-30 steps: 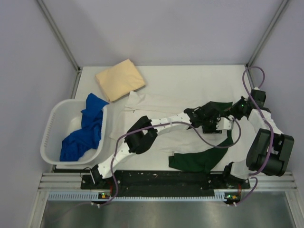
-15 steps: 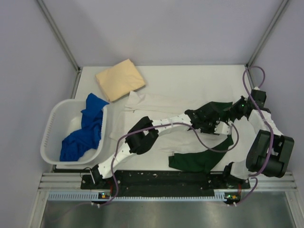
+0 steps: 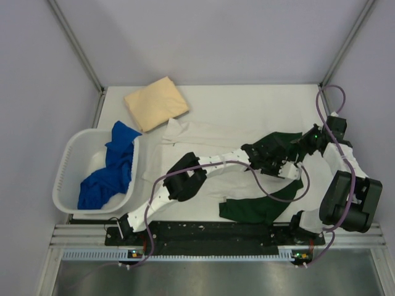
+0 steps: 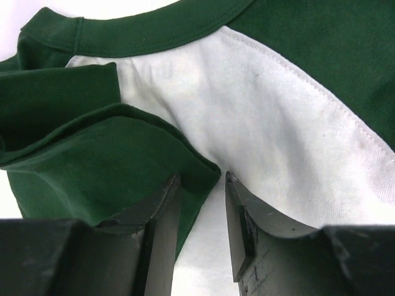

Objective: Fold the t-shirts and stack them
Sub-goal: Fold the flattened tshirt in 1/3 of the way

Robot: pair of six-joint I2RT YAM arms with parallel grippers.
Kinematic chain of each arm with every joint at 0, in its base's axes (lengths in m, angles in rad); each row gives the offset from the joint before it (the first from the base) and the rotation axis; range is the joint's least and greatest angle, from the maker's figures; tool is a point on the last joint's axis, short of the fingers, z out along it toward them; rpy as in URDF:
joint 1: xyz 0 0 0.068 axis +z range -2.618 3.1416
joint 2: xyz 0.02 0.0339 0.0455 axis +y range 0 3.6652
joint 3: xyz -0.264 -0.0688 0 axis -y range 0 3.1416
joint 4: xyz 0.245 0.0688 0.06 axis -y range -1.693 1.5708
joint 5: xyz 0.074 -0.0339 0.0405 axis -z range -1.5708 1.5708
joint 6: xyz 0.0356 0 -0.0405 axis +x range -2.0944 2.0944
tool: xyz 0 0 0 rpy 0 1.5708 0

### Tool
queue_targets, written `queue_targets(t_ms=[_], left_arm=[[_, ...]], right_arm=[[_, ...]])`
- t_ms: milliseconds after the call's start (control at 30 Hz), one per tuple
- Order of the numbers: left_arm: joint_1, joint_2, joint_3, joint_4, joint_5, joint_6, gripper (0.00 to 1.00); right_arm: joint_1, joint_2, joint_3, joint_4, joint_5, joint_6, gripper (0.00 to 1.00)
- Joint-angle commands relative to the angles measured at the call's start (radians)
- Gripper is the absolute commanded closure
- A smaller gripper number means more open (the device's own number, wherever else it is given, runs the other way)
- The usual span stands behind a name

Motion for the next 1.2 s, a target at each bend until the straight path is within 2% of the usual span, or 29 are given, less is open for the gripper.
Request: queue_targets(t_ms=[0,33,67,100,133,367,500,600,800,933,1167], left_arm=[[-0.014,-0.002,0.004,0.003,0.034,0.036,0.62],[-0.014,-0.002,0.003,0.009,0.029,0.034,0.66],[-0.014,-0.002,0.000,0.021,0.020,0.028,0.74],[-0.014,-0.002,-0.002,0.034,0.009,0.020,0.91],[-0.014,0.000,-0.004,0.050,-0.004,0.007,1.00],[-0.006,-0.008,-0.014,0.055,-0.049,-0.001,1.00],[0.024,-0.037,0.032,0.005,-0.054,-0.064,1.00],[0.060,-0.084,0.058,-0.061,0.006,-0.110,1.00],[0.094,-0.202,-0.074,-0.121,0.107,-0.131,1.00],[0.140,-0.270,-0.085,-0.169,0.167,-0.138,1.00],[0.198,-0.354,-0.191,-0.255,0.296,-0.107,1.00]], right_arm=[[-0.011,-0.043,0.000,0.027,-0.009,0.003,1.00],[-0.012,-0.041,0.002,0.028,-0.009,0.003,1.00],[-0.011,-0.041,0.002,0.027,-0.009,0.005,1.00],[-0.009,-0.043,0.002,0.027,-0.010,0.005,1.00],[-0.012,-0.043,0.002,0.027,-0.009,0.005,1.00],[-0.012,-0.052,0.002,0.025,-0.005,0.005,1.00],[-0.012,-0.069,0.000,0.013,-0.004,0.003,1.00],[-0.012,-0.104,-0.009,-0.040,-0.007,-0.015,1.00],[-0.012,-0.265,-0.113,-0.172,0.016,-0.044,1.00],[-0.011,-0.349,-0.139,-0.275,0.014,-0.053,1.00],[-0.008,-0.445,-0.175,-0.458,-0.071,-0.073,1.00]])
